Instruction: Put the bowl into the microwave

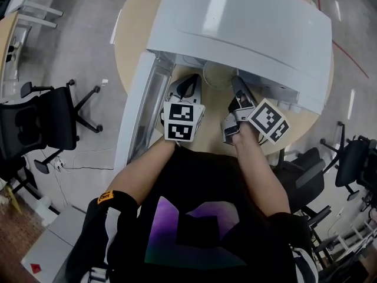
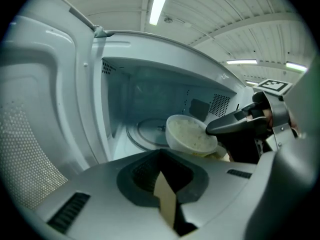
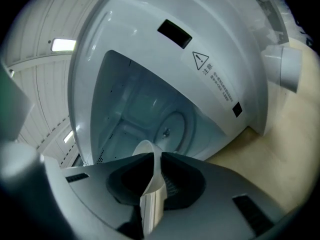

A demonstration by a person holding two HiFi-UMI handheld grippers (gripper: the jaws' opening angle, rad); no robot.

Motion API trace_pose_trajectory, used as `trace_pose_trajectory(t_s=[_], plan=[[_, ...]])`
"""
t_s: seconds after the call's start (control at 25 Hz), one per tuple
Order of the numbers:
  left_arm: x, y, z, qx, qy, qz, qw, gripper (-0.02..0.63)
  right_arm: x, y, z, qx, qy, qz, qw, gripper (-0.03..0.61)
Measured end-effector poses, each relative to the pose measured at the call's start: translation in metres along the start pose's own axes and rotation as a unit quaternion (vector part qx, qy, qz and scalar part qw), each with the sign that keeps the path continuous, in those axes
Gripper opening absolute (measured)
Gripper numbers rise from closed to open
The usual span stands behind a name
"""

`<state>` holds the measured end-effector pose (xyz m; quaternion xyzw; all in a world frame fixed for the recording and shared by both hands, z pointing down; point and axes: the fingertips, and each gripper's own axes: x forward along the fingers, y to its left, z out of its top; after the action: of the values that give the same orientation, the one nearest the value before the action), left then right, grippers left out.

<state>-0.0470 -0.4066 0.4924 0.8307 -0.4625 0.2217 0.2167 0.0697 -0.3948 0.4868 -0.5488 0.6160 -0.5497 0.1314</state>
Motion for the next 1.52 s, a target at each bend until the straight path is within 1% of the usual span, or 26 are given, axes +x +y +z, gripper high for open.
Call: trace_pose_trajectory(t_s=[0.36, 0.56, 0.8, 1.12, 1.36, 1.52], plan=[[0.002, 0.007, -0.001, -0.006, 0.002, 0.004, 1.0, 0.046, 0.019, -0.003, 0.019, 0.016, -0.053, -0.003, 0.998, 0.058], [0.012, 0.004, 0.008, -0.007, -0.004, 0.002, 1.0, 0.046, 0.03, -0.009, 0.032, 0.021, -0.08, -0.005, 0.997, 0.06], [0.021, 0.004, 0.021, -0.003, -0.016, 0.0, 0.9999, 0.046, 0.043, -0.015, 0.037, 0.024, -0.091, -0.009, 0.995, 0.06], [0.026, 0.007, 0.018, -0.007, -0.012, 0.003, 0.9999, 0.046, 0.053, -0.021, 0.042, 0.045, -0.106, -0.006, 0.993, 0.06], [0.028, 0.007, 0.017, -0.009, -0.011, 0.005, 0.9999, 0.046, 0.059, -0.02, 0.048, 0.042, -0.118, -0.001, 0.992, 0.06], [0.027, 0.008, 0.018, -0.007, -0.012, 0.007, 0.9999, 0.046, 0.062, -0.017, 0.05, 0.039, -0.125, 0.012, 0.991, 0.06]])
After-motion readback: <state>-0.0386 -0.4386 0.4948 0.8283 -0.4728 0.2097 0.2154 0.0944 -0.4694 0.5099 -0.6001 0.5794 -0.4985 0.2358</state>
